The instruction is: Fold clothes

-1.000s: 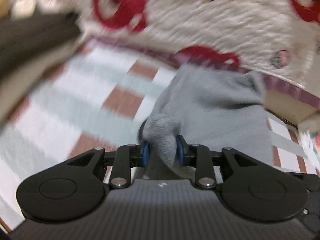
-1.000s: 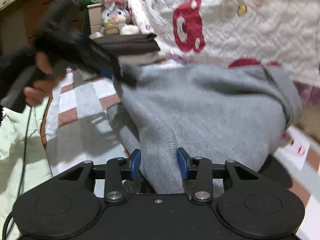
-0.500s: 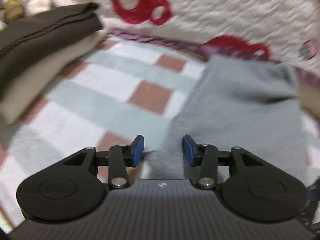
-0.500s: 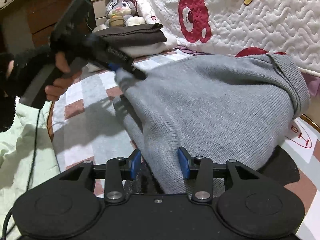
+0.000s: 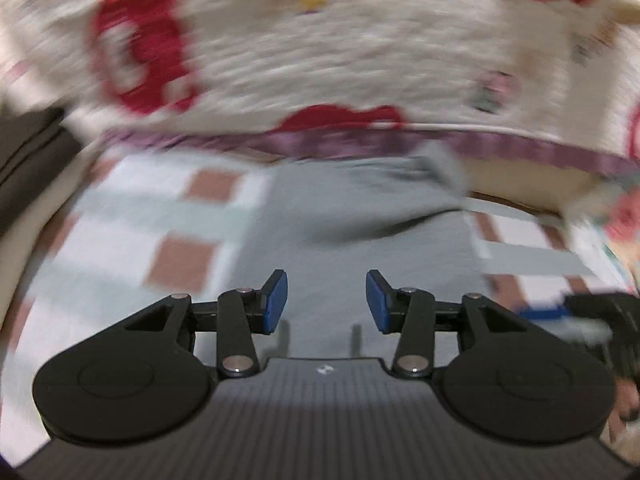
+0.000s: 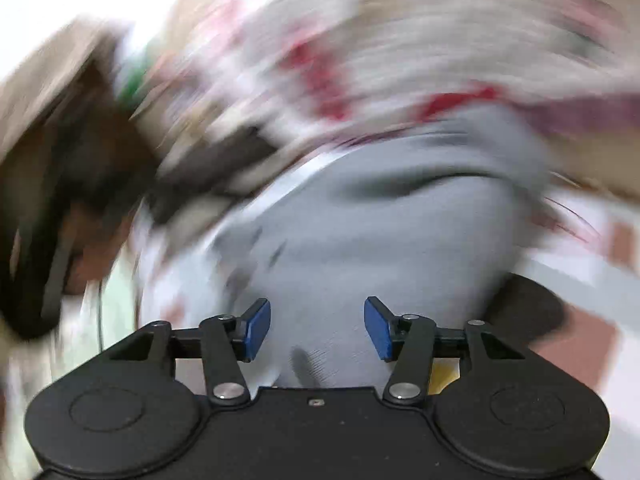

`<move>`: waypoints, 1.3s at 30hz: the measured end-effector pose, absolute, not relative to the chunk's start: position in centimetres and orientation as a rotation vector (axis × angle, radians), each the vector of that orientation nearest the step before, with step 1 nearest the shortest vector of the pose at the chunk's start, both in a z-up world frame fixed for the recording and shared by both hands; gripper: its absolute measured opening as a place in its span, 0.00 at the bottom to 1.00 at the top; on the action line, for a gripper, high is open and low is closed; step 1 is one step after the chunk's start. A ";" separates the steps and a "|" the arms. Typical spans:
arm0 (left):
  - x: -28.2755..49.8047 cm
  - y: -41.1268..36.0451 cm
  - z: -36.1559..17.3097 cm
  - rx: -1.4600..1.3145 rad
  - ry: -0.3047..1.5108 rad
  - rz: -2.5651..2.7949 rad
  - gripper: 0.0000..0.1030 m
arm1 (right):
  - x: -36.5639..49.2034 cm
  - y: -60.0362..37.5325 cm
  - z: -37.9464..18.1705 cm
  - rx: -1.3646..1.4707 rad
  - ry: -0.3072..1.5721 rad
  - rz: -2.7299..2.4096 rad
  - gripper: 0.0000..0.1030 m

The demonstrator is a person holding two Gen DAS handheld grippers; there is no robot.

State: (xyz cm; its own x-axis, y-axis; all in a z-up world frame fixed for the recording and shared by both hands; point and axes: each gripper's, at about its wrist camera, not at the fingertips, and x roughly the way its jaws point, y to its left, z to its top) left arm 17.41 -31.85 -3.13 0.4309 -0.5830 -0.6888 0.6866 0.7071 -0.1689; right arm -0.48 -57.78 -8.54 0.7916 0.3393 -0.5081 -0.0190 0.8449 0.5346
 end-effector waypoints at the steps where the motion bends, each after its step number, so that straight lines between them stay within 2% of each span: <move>1: 17.3 -33.2 -3.3 0.173 0.793 -0.836 0.44 | -0.6 -59.8 -9.4 0.660 0.609 0.135 0.56; 4: 16.7 -35.9 -5.6 0.162 0.811 -0.907 0.44 | -1.6 -64.6 -12.5 0.989 0.520 0.009 0.58; 6: 16.3 -36.5 -7.5 0.049 0.849 -0.965 0.44 | -1.9 -65.2 -13.5 1.054 0.482 0.010 0.58; 9: 15.2 -37.2 -9.7 -0.030 0.891 -1.015 0.44 | -0.5 -64.9 -14.2 1.064 0.458 0.029 0.58; 14: 13.5 -38.1 -11.9 0.083 0.900 -1.033 0.44 | 6.0 -66.2 -15.4 1.033 0.484 0.006 0.59; 17: 14.3 -36.7 -12.3 0.022 0.918 -1.046 0.44 | 9.6 -67.1 -16.0 0.933 0.509 -0.034 0.69; 18: 14.6 -36.1 -12.3 0.011 0.921 -1.047 0.44 | 10.5 -67.5 -16.0 0.911 0.505 -0.044 0.69; 19: 14.8 -35.5 -12.4 -0.001 0.922 -1.048 0.44 | 11.2 -67.9 -16.1 0.907 0.489 -0.046 0.65; 20: 14.9 -34.9 -12.6 -0.018 0.924 -1.052 0.43 | 12.0 -68.4 -16.1 0.903 0.473 -0.048 0.48; 21: 15.1 -34.6 -12.7 -0.037 0.927 -1.055 0.43 | 12.7 -68.7 -15.9 0.897 0.462 -0.045 0.39; 23: 15.4 -34.3 -12.9 -0.067 0.929 -1.054 0.43 | 14.1 -69.2 -15.2 0.878 0.452 -0.027 0.34; 26: 15.8 -34.2 -13.1 -0.097 0.928 -1.052 0.43 | 16.4 -69.3 -14.8 0.792 0.507 -0.026 0.34; 29: 15.9 -34.2 -12.7 -0.111 0.928 -1.036 0.44 | 16.1 -69.5 -15.9 0.783 0.563 -0.083 0.55; 31: 16.0 -33.4 -11.9 -0.125 0.895 -0.988 0.44 | 13.7 -70.0 -16.6 0.877 0.538 -0.091 0.58; 32: 16.1 -32.9 -11.5 -0.131 0.876 -0.960 0.44 | 12.4 -70.3 -16.8 0.924 0.519 -0.094 0.63; 36: 17.6 -29.6 -11.5 -0.176 0.886 -0.771 0.45 | 9.1 -69.7 -16.1 1.026 0.524 -0.072 0.63; 39: 17.8 -27.1 -11.4 -0.261 0.943 -0.690 0.45 | 5.8 -66.0 -15.3 0.975 0.596 -0.046 0.63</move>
State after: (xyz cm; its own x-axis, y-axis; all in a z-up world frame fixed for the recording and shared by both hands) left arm 17.75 -27.08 -11.37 0.3951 -0.6456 -0.6535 0.4276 0.7589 -0.4912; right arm 5.84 -65.98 -15.29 0.8400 0.2236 -0.4943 0.2965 0.5737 0.7635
